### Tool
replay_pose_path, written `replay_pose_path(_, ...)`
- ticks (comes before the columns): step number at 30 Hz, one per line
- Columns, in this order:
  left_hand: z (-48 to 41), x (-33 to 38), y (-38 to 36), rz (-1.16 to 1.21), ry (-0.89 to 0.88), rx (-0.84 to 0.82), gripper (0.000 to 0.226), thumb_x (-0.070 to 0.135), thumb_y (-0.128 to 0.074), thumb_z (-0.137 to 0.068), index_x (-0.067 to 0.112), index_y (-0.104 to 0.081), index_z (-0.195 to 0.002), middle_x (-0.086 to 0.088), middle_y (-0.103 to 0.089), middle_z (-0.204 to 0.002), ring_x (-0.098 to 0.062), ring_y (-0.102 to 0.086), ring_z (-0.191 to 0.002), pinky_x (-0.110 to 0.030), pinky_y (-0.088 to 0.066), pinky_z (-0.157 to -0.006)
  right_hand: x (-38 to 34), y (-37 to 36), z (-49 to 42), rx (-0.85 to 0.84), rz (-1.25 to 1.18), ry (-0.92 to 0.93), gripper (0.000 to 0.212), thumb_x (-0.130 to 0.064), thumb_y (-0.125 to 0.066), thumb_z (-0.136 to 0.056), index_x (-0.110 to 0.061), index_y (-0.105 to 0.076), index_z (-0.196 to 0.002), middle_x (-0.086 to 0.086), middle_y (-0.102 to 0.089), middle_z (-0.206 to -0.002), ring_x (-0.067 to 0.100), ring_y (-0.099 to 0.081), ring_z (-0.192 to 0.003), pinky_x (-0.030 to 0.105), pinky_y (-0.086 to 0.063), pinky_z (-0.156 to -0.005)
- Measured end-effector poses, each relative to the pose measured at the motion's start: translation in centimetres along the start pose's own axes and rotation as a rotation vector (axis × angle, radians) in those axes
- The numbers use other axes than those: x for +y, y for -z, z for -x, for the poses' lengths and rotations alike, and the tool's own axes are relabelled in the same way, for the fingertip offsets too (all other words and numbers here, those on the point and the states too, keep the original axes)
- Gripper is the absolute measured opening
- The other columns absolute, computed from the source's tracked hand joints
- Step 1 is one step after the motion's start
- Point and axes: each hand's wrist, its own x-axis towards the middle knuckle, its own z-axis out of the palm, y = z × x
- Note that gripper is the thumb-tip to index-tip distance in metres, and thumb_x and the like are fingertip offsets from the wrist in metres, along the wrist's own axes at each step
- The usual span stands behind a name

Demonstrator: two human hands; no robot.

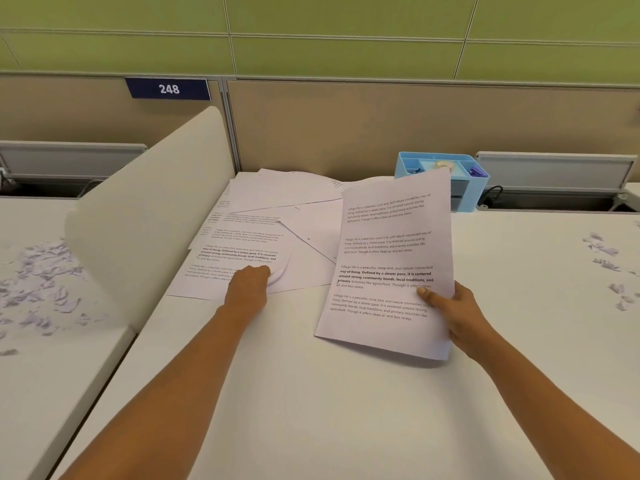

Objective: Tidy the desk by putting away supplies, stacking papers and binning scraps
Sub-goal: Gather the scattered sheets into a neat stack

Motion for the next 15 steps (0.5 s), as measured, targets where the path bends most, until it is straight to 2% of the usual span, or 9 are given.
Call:
replay_pose_path(3,-0.1,-1.0,0.3,0.158,0.003,-0.043,0.039,-0.008,-0.045,-0.083,0.006,-0.057,-0.117,-0.014,-0.062,-0.112,-0.030,-0.057,-0.102,-0.030,-0.043,-0.082,-0.2,0.2,0.2,-0.019,-0.009,-0.016,0.019,-0.002,-0.059,-0.086,-0.017,-0.062,-0.098,0.001,-0.070,-0.096,0.016,-0.070,-0.076,0.027,-0.059,-0.065)
replay_pose_path(6,0.3,-1.7,1.0,0.334,-0.020,-0.147,0.053,-0.016,-0.041,-0.082,0.008,-0.053,-0.128,-0.012,-0.056,-0.125,-0.026,-0.053,-0.115,-0.032,-0.044,-0.095,-0.3,0.3,0.3,-0.022,-0.025,-0.045,0.021,-0.002,-0.059,-0.087,-0.015,-0.059,-0.104,0.004,-0.069,-0.099,0.019,-0.069,-0.077,0.028,-0.059,-0.063)
replay_pose_path(8,0.9,-1.5,1.4,0.352,-0.037,-0.141,0.051,-0.016,-0.039,-0.085,0.006,-0.052,-0.129,-0.015,-0.056,-0.128,-0.027,-0.052,-0.118,-0.031,-0.040,-0.098,-0.3,0.4,0.3,-0.031,-0.043,-0.058,0.022,-0.001,-0.058,-0.087,-0.014,-0.059,-0.104,0.005,-0.069,-0.100,0.017,-0.071,-0.074,0.028,-0.058,-0.061)
replay_pose_path(10,1.7,-0.7,1.8,0.335,-0.026,-0.056,0.045,-0.009,-0.039,-0.090,0.006,-0.052,-0.130,-0.015,-0.055,-0.130,-0.029,-0.050,-0.120,-0.029,-0.037,-0.099,-0.3,0.3,0.4,-0.043,-0.056,-0.073,0.022,-0.001,-0.057,-0.087,-0.016,-0.060,-0.103,0.004,-0.069,-0.100,0.015,-0.071,-0.073,0.028,-0.059,-0.062)
replay_pose_path(12,2.5,0.6,2.3,0.373,-0.022,0.096,0.041,-0.005,-0.040,-0.092,0.006,-0.053,-0.130,-0.016,-0.055,-0.131,-0.031,-0.050,-0.121,-0.030,-0.036,-0.101,-0.2,0.1,0.4,-0.059,-0.063,-0.089,0.021,-0.002,-0.056,-0.088,-0.017,-0.060,-0.103,0.004,-0.069,-0.100,0.016,-0.071,-0.074,0.029,-0.059,-0.062)
replay_pose_path(15,3.6,3.3,3.4,0.465,-0.045,0.301,0.037,-0.003,-0.043,-0.093,0.003,-0.055,-0.127,-0.022,-0.058,-0.125,-0.035,-0.055,-0.116,-0.031,-0.039,-0.099,0.0,-0.7,0.5,-0.089,-0.093,-0.102,0.020,-0.002,-0.054,-0.089,-0.018,-0.060,-0.101,0.004,-0.069,-0.099,0.015,-0.071,-0.074,0.030,-0.059,-0.065)
